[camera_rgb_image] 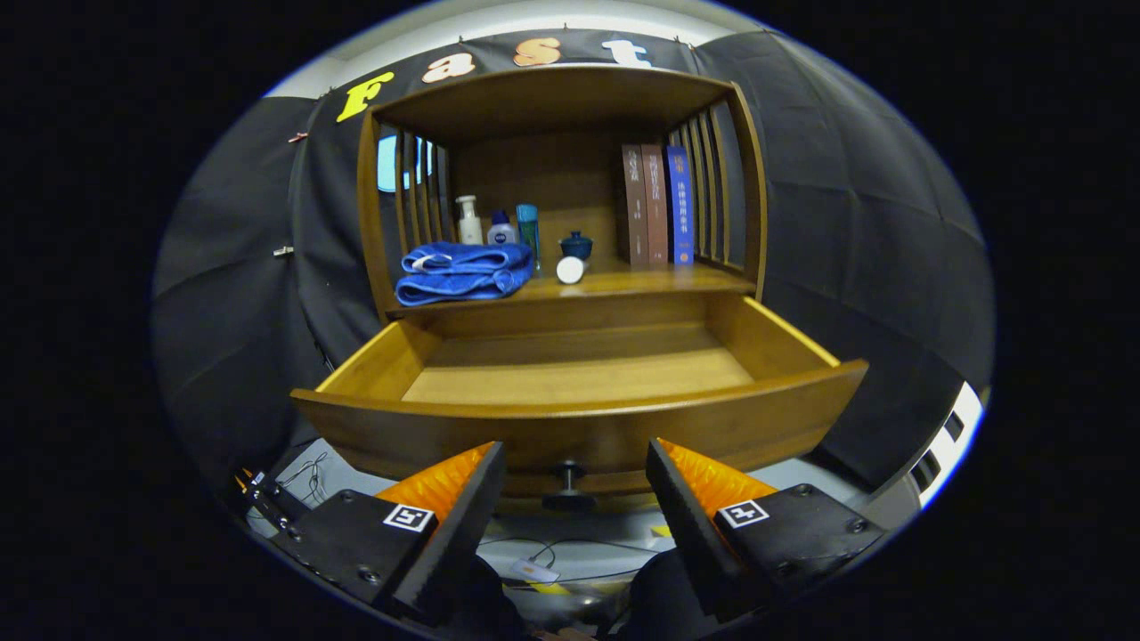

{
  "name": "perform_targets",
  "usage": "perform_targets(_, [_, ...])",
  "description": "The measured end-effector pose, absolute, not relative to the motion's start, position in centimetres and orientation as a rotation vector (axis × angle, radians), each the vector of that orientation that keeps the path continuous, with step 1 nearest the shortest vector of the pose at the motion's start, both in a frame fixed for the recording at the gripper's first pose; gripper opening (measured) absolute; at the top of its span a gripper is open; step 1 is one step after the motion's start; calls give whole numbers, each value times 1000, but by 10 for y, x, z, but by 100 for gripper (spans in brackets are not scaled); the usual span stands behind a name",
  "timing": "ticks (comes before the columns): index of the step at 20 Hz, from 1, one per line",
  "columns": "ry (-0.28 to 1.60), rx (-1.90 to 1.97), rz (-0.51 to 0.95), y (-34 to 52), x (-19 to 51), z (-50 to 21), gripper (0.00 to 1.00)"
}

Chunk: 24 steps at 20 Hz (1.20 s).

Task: Pull open the drawer, take out the items inside it, and place them on the countertop above the cabinet.

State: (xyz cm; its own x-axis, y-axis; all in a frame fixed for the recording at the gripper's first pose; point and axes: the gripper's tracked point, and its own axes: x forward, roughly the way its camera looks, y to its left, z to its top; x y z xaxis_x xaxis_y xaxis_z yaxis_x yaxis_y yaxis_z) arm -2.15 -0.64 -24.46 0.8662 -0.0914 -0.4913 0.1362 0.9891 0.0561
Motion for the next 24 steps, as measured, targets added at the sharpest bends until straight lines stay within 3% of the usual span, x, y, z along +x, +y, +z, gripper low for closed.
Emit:
perform_targets(12, [530, 82, -115, -10, 17, -264, 100])
perform_targets(24, [511, 117, -93, -20, 125, -278, 100])
